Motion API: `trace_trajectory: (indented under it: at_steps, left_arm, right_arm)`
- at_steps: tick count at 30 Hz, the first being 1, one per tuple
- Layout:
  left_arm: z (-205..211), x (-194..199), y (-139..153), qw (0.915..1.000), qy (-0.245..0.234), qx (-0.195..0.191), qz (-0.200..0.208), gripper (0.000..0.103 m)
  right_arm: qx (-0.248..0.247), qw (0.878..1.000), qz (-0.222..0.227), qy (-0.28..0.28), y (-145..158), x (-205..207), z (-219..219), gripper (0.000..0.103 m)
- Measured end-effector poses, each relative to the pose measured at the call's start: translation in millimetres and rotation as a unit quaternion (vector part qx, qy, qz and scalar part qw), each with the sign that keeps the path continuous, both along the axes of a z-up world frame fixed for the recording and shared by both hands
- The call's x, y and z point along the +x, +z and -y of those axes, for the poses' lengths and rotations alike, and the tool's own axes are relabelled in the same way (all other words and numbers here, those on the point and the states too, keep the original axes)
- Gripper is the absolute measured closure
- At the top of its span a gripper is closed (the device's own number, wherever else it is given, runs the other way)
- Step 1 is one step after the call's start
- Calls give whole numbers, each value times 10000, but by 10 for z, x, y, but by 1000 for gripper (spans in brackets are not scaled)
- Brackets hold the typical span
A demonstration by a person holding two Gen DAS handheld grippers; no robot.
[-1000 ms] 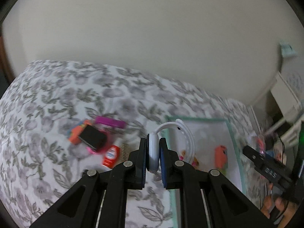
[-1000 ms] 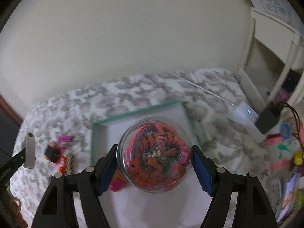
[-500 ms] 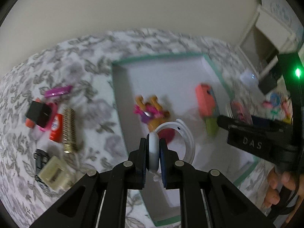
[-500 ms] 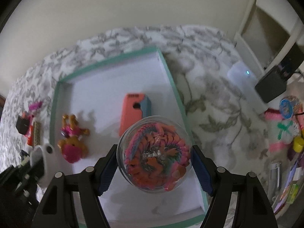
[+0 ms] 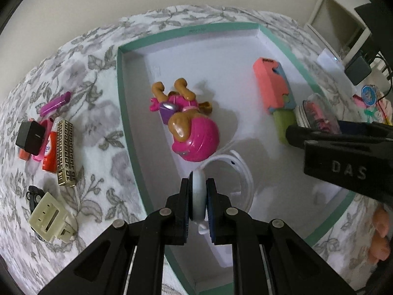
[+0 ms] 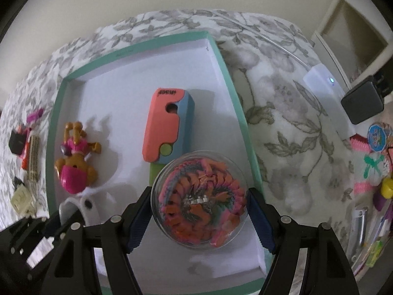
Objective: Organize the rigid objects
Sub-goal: 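Carry the watch and bead jar into the teal tray and release both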
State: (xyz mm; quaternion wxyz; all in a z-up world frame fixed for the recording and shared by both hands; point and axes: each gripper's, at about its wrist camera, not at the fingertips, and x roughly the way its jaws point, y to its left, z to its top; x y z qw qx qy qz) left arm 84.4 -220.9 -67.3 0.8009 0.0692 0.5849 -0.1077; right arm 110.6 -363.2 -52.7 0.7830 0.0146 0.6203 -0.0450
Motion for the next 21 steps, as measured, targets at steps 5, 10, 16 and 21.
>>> trace_trajectory:
  at_steps: [5,10,16,21]
  left_arm:
    - [-24,6,1,10000,4,-38,-13,90]
    - [-21,-33,25,10000,-10,-24,-7,90]
    - [-17,11,4,9999,-7,-77,-77,88]
    - [9,48,24,9998,-9,-144,-158,68]
  right_arm:
    - [-139,9995,-178,217,-60,-38,-71,26]
    - [-385,9981,-280,379,-104,-53,-157,26]
    - [-438,9975,-348,437,-146,-49,-205,26]
    - [-481,9972,-339,452,-158,-17,-240,25]
